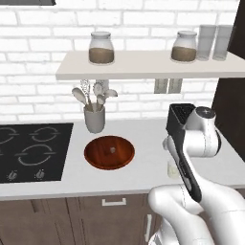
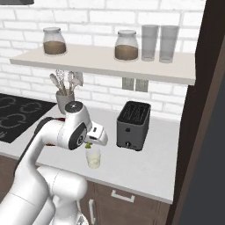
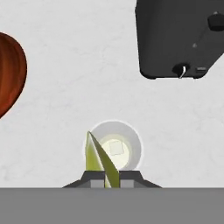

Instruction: Grab a lemon wedge from the fridge and one ice cube from the ice bowl, and put them in the glass of lemonade.

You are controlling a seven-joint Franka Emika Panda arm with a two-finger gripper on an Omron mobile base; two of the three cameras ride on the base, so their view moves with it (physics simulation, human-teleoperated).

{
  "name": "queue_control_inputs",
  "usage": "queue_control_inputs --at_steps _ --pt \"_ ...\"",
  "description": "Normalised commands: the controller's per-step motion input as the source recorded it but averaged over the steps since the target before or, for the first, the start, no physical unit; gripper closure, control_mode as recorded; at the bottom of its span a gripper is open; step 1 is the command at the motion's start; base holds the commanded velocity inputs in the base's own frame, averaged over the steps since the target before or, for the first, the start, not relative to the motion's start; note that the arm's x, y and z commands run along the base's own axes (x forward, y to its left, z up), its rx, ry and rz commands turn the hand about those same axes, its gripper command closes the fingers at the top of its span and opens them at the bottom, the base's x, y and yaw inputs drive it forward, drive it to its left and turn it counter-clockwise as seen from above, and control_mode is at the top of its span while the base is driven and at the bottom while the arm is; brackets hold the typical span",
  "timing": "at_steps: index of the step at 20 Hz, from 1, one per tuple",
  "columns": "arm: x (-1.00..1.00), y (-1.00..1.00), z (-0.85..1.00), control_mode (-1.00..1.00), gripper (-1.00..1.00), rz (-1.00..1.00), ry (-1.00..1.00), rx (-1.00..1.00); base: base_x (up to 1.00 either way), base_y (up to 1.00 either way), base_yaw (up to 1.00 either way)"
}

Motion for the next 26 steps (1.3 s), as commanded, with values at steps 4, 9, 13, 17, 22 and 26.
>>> queue_control_inputs --at_steps 4,9,13,17,22,26 --pt "0.07 0.00 -0.52 -1.00 1.00 0.00 0.08 0.00 0.00 0.00 0.00" --pt "0.10 0.00 -0.39 -1.00 1.00 0.00 0.05 0.00 0.00 0.00 0.00" --pt "0.19 -0.04 -0.24 -1.00 1.00 0.00 0.01 0.00 0.00 0.00 0.00" --pt "0.13 -0.10 -0.09 -1.00 1.00 0.00 0.02 0.00 0.00 0.00 0.00" --pt "0.04 -0.07 -0.02 -1.00 1.00 0.00 0.01 0.00 0.00 0.00 0.00" --pt "0.16 0.00 0.00 -1.00 1.00 0.00 0.00 0.00 0.00 0.00 0.00"
